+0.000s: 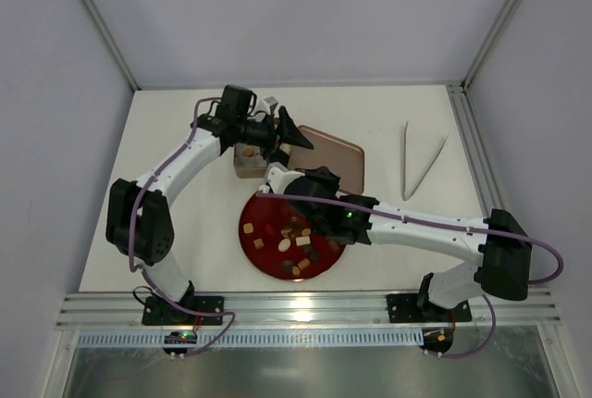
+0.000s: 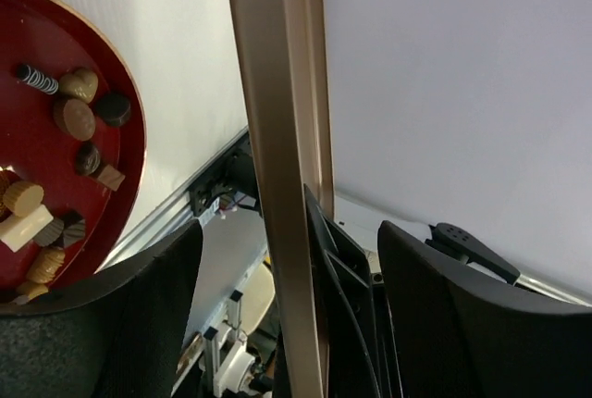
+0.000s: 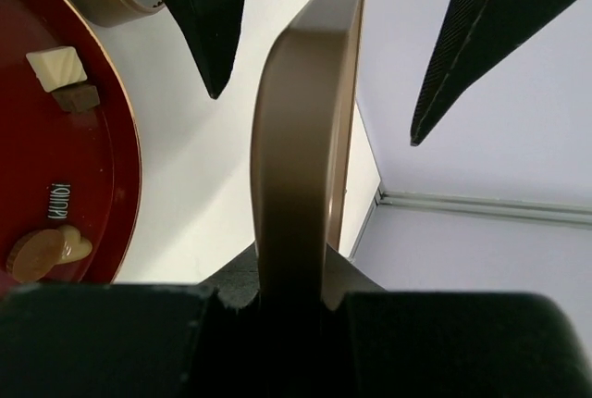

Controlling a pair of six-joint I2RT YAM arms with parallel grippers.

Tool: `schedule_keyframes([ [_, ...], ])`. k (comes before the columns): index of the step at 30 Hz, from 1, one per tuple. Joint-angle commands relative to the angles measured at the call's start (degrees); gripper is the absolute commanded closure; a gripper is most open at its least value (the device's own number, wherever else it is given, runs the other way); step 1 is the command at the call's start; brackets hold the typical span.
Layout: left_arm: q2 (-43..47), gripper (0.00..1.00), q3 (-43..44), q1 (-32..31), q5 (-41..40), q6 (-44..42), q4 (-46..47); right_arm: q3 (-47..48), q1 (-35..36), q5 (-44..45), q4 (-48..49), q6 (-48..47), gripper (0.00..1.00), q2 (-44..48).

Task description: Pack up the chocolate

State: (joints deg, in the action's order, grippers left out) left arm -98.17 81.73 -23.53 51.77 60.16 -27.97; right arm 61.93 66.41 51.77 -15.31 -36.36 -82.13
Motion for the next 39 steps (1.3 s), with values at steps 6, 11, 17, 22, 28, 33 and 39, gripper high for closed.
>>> schedule_keyframes([
  [6,4.04,0.11,5.36,4.97,-3.25,-4.52,1.16,6.97,-0.14,1.15,-4.19,4.88,0.96,5.31],
  [11,3.34,0.1,8.7,8.84,-4.57,-4.35,2.47,12.32,-0.41,-3.15,-12.45,11.65,0.96,5.31],
  [17,2.11,0.1,12.83,15.35,-2.72,0.48,8.1,22.6,-8.3,-19.66,-19.49,21.06,0.96,2.68],
  [22,3.07,0.13,13.72,20.01,-7.98,-1.35,6.45,33.4,-22.53,-44.78,-20.38,31.84,0.96,-2.67],
  [28,3.17,0.26,15.3,21.77,-30.29,-13.3,-6.37,42.91,-39.06,-81.08,-11.96,51.59,0.96,-16.99],
  [33,0.0,0.39,14.33,21.95,-42.09,-18.32,-10.7,45.29,-43.73,-97.71,5.98,68.51,0.96,-29.56],
  [39,-4.66,0.39,11.87,22.12,-45.0,-19.73,-10.36,48.02,-44.18,-102.39,25.21,86.87,0.96,-40.12],
])
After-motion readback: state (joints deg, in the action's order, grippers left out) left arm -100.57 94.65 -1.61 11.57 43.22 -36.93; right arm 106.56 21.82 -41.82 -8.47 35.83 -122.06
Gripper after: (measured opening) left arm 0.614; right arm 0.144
